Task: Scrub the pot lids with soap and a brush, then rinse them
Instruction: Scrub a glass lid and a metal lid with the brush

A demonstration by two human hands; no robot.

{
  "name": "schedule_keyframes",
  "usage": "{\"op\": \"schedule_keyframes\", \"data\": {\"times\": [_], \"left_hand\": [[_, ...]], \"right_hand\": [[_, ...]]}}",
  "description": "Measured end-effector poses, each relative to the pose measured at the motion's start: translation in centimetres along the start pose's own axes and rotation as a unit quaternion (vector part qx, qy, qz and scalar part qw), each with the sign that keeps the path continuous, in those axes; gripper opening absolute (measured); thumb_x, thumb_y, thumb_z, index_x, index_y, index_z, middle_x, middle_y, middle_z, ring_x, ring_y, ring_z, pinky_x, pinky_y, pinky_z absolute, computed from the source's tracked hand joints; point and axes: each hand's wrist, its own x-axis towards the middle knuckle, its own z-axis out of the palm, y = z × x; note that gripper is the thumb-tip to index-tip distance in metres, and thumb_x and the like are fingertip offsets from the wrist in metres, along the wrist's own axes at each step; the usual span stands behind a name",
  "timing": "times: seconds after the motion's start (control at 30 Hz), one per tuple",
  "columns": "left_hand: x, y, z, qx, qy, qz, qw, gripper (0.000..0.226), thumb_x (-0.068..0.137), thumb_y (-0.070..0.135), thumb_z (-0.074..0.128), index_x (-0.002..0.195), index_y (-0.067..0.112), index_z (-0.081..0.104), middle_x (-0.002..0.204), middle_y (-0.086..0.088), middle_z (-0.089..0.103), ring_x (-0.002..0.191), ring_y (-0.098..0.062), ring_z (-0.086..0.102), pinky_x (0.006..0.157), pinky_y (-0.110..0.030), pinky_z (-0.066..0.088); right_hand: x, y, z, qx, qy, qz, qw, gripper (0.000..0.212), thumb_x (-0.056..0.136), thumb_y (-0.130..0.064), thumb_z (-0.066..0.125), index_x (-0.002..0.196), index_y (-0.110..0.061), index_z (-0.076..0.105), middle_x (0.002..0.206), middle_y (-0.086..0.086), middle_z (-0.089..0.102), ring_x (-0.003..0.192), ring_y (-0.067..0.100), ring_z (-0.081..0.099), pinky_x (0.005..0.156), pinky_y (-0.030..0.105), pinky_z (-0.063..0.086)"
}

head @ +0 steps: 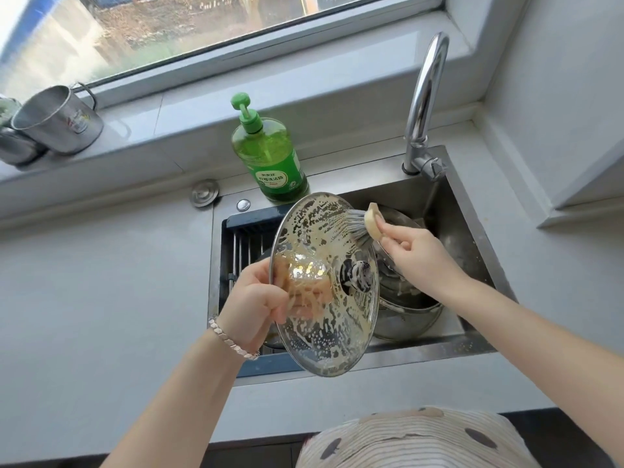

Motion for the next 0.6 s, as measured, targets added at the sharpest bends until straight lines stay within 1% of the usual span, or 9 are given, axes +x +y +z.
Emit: {"op": "schedule_keyframes", "data": {"times": [0.1,0.23,0.27,0.33,0.37,0.4,0.47,0.53,0.6], "left_hand": [[0.0,0.1,-0.1,-0.009,0.004,0.002,1.000,0.041,0.039,-0.016,0.037,0.079,-0.021,0.040,0.082,-0.024,0.057,0.078,-0.033,0.069,0.056,-0.041,0.056],[-0.2,0.5,-0.3,-0.047,-0.004,0.000,0.999,0.038,0.039,-0.017,0.037,0.077,-0.012,0.042,0.086,-0.025,0.059,0.080,-0.036,0.069,0.057,-0.041,0.056],[0.0,0.6,-0.3,-0.042,-0.002,0.004,0.999,0.043,0.036,-0.016,0.040,0.079,-0.016,0.043,0.089,-0.027,0.057,0.082,-0.036,0.068,0.059,-0.043,0.057],[0.3,0.6,-0.6,-0.032,0.010,0.014,0.999,0.055,0.032,-0.014,0.045,0.086,-0.021,0.043,0.094,-0.027,0.055,0.085,-0.038,0.067,0.063,-0.046,0.057],[0.4,0.6,-0.7,-0.030,0.013,0.014,0.999,0.057,0.033,-0.014,0.043,0.089,-0.021,0.043,0.094,-0.027,0.056,0.085,-0.038,0.067,0.063,-0.045,0.057],[0.5,0.6,-0.7,-0.027,0.012,0.014,0.999,0.056,0.035,-0.014,0.041,0.090,-0.021,0.044,0.094,-0.027,0.056,0.085,-0.038,0.066,0.063,-0.044,0.057],[0.5,0.6,-0.4,-0.023,0.010,0.010,1.000,0.052,0.037,-0.014,0.038,0.088,-0.022,0.042,0.096,-0.027,0.056,0.087,-0.038,0.066,0.063,-0.045,0.057],[0.4,0.6,-0.2,-0.023,0.009,0.005,1.000,0.048,0.037,-0.014,0.038,0.084,-0.017,0.046,0.093,-0.026,0.058,0.083,-0.036,0.067,0.060,-0.042,0.057],[0.6,0.4,-0.2,-0.029,0.005,-0.002,1.000,0.051,0.035,-0.014,0.039,0.085,-0.021,0.044,0.091,-0.025,0.057,0.080,-0.035,0.067,0.058,-0.041,0.056]], "right_hand": [[-1.6,-1.5,0.6,0.051,-0.054,-0.048,0.996,0.039,0.097,-0.019,0.047,0.127,-0.043,0.043,0.074,-0.032,0.062,0.069,-0.012,0.057,0.061,0.004,0.039],[0.4,-0.4,-0.3,-0.006,-0.006,-0.002,1.000,0.037,0.097,-0.022,0.046,0.132,-0.036,0.050,0.039,-0.032,0.043,0.045,-0.005,0.044,0.052,0.011,0.031],[0.1,-0.5,-0.4,-0.015,-0.007,-0.016,1.000,0.038,0.097,-0.022,0.046,0.132,-0.037,0.049,0.043,-0.034,0.047,0.048,-0.004,0.048,0.054,0.012,0.036],[-1.0,-1.5,0.2,-0.003,-0.044,-0.065,0.997,0.037,0.096,-0.023,0.049,0.124,-0.047,0.051,0.082,-0.024,0.070,0.079,0.008,0.067,0.074,0.030,0.054],[-1.4,-1.9,0.4,0.007,-0.061,-0.080,0.995,0.037,0.095,-0.023,0.051,0.118,-0.053,0.051,0.104,-0.016,0.070,0.097,0.016,0.066,0.087,0.036,0.052],[-1.2,-2.0,0.3,0.014,-0.067,-0.083,0.994,0.037,0.095,-0.024,0.051,0.113,-0.056,0.049,0.117,-0.016,0.064,0.107,0.014,0.062,0.096,0.033,0.048],[-0.2,-1.6,-0.3,0.025,-0.046,-0.057,0.997,0.035,0.095,-0.025,0.050,0.111,-0.057,0.048,0.123,-0.022,0.056,0.118,0.005,0.054,0.102,0.024,0.041],[0.0,-1.2,-0.4,0.020,-0.037,-0.048,0.998,0.036,0.095,-0.026,0.049,0.112,-0.057,0.049,0.122,-0.015,0.061,0.119,0.011,0.055,0.103,0.035,0.043],[-0.9,-1.7,0.4,0.008,-0.071,-0.097,0.993,0.039,0.095,-0.027,0.050,0.106,-0.065,0.050,0.113,-0.002,0.069,0.109,0.033,0.060,0.093,0.053,0.046]]}}
